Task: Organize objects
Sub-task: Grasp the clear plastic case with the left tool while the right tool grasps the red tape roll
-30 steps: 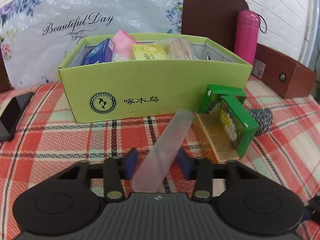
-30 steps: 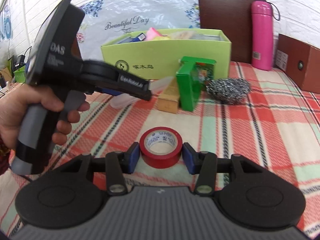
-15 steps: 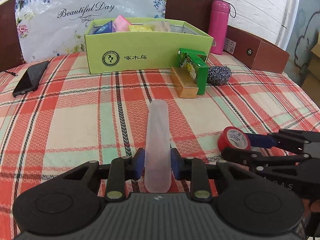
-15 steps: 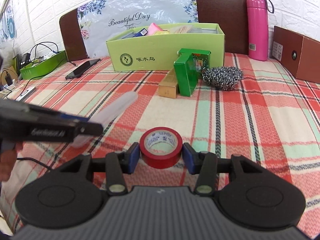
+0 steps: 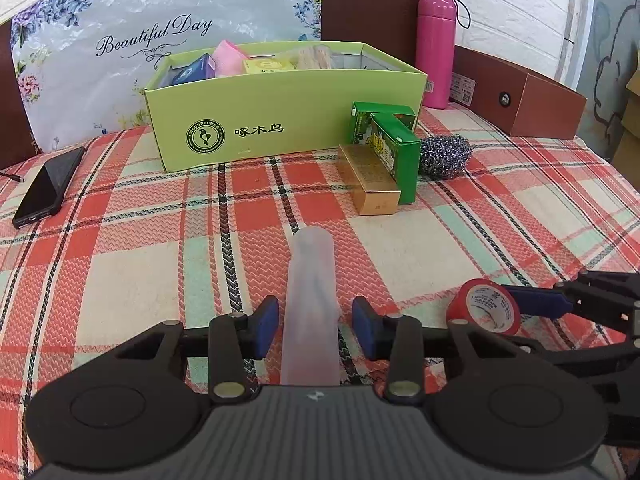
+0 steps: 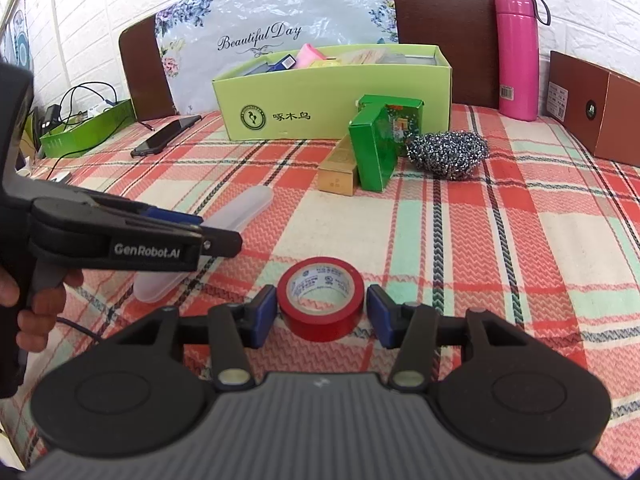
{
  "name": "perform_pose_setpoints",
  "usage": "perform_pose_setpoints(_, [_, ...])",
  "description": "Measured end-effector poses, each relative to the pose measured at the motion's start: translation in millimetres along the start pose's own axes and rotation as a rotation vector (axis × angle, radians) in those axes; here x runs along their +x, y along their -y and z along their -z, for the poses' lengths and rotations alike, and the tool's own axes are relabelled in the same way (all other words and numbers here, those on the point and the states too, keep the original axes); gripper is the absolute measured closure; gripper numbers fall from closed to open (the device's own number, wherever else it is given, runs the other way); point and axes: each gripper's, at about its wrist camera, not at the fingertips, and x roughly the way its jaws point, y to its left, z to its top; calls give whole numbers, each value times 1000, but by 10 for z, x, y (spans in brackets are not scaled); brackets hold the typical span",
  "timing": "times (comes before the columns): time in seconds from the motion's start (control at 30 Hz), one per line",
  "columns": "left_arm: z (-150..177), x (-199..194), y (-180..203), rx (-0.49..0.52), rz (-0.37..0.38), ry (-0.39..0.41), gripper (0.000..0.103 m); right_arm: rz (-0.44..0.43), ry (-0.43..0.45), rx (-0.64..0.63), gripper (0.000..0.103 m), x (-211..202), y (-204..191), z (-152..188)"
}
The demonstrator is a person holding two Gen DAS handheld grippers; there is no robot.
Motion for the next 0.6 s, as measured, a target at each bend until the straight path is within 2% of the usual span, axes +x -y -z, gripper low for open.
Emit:
perform_pose_setpoints(0.23, [-7, 43, 13, 3, 3, 14, 60, 11, 3, -8, 54, 19, -15, 5])
perform_pose_setpoints(0.3, [-5, 42, 13, -3, 3, 17, 60, 15, 4, -9, 57, 18, -15, 8])
perform_pose_setpoints(0.37, [-2, 30, 2, -8, 2, 21, 74, 22, 5, -16, 57, 19, -34, 6])
perform_pose_setpoints(0.6, [-40, -86, -76, -74, 34, 41, 74, 5, 20, -16, 57, -51, -57, -67])
